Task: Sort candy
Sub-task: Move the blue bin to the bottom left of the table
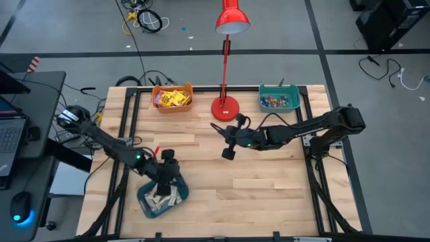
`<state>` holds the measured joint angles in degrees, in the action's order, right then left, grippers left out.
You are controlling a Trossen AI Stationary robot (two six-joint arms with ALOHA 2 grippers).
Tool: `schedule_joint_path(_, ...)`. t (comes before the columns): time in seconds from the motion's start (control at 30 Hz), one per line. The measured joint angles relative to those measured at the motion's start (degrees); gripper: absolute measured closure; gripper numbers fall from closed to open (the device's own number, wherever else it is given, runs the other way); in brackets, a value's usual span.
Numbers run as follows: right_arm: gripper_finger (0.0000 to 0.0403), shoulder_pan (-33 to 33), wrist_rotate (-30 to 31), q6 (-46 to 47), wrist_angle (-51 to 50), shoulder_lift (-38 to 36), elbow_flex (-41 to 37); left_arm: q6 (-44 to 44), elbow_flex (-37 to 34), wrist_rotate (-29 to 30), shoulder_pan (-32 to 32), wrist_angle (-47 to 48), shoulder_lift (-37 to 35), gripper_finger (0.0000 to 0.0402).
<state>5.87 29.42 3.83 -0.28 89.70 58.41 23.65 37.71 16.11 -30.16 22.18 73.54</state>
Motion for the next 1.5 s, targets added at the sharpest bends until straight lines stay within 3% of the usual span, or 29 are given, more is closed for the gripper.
schedule_joint_path(0.27, 0.0403, 2.9, 2.1, 1.9, -9.4, -9.0, 0.0, -9.9, 0.0, 0.5, 5.6, -8.7, 0.0, 0.0401)
schedule_joint_path(0.53, 0.0403, 6.8, 3.3, 5.7, -16.7, -14.5, 0.0, -14.5, 0.1, 0.4, 8.2, -10.6, 0.0, 0.0401)
schedule_joint_path(0.7, 0.0403, 7.9, 5.7, 7.0, -18.2, -15.2, 0.0, -16.1, 6.0, -0.3, 5.9, -6.7, -1.4, 0.0401)
schedule_joint_path(0.77, 0.0403, 7.9, 5.7, 7.0, -18.2, -15.0, 0.0, -15.8, 10.0, -0.3, 4.7, 0.3, -1.3, 0.0401)
schedule_joint_path(0.93, 0.0403, 8.0, 5.7, 8.6, -19.1, -14.8, 0.0, -4.3, 20.0, 3.3, -0.4, 26.0, -1.4, 0.0401)
schedule_joint_path(1.17, 0.0403, 9.1, 5.7, 8.7, -19.5, -14.8, 0.0, 22.3, 20.8, 2.0, -8.8, 50.8, -1.3, 0.0401)
schedule_joint_path(1.33, 0.0403, 9.2, 5.7, 9.3, -19.5, -14.8, 0.0, 34.1, 20.8, -0.9, -14.0, 57.4, -1.3, 0.0401)
schedule_joint_path(1.5, 0.0403, 9.3, 5.7, 9.6, -19.5, -14.8, 0.0, 38.3, 20.8, -0.9, -17.9, 56.5, -1.2, 0.0401)
